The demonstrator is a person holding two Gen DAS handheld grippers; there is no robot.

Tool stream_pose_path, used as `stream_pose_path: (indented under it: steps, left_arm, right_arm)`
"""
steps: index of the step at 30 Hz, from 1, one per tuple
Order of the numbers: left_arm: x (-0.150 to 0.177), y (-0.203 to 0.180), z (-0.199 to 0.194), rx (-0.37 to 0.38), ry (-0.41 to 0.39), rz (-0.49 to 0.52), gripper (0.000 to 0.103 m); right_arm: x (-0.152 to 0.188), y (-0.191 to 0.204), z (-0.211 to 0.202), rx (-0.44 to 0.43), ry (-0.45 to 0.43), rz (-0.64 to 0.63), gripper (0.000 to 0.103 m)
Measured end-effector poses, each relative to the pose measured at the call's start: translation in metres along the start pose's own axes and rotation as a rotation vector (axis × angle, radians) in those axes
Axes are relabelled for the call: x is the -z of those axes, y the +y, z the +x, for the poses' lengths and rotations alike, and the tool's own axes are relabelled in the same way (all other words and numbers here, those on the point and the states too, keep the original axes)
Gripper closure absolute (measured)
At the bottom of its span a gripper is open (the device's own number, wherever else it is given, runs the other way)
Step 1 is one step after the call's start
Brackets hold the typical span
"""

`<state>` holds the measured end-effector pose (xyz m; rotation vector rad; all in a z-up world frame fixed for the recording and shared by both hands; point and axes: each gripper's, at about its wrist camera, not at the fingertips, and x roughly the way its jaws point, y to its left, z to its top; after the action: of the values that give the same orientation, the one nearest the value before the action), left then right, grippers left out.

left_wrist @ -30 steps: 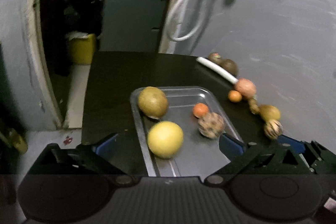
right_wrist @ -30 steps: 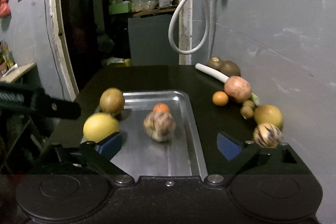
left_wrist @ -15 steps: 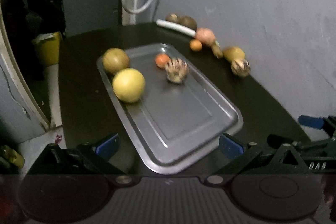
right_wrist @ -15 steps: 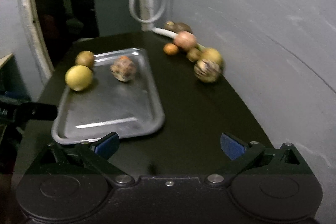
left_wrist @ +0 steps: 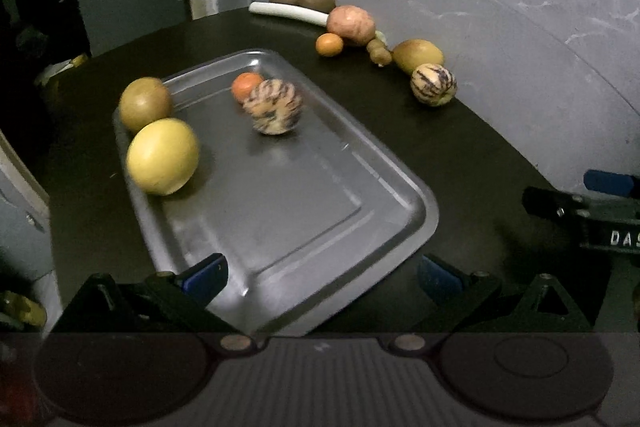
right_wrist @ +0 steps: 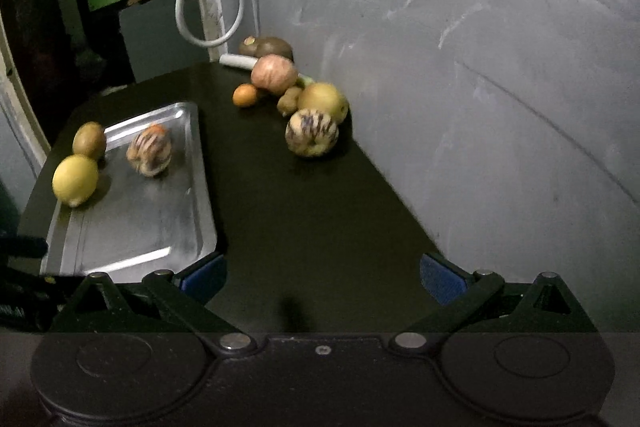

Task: Organize fruits
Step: 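Move both tools back toward the fruit row, then grasp the second striped pepino with the right tool while the left tool reaches the brown pear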

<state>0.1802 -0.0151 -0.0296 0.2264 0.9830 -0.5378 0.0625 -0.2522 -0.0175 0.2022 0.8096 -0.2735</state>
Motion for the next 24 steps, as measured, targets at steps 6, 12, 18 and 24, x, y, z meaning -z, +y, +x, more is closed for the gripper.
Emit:
stream_pose_path:
  steps: [6,12,18,24]
  left_arm:
    - [-0.027,-0.005,0.021,-0.026,-0.003,-0.024,0.0]
    - [-0.058,-0.01,0.036,-0.045,-0.024,-0.043,0.0]
    - [-0.1,-0.017,0.056,-0.023,-0.069,-0.027,0.0]
    - [-0.154,-0.029,0.089,0.066,-0.078,-0.033,0.0]
  right_arm:
    - [-0.022,-0.004,0.024,-0.003,-0.05,-0.013,0.001]
    - [-0.029,-0.004,0.051,0.004,-0.066,-0.021,0.001]
    - [-0.032,-0.006,0.074,-0.031,-0.046,0.016,0.001]
    - [-0.044,-0.001,0.099,-0.09,-0.066,0.013,0.001]
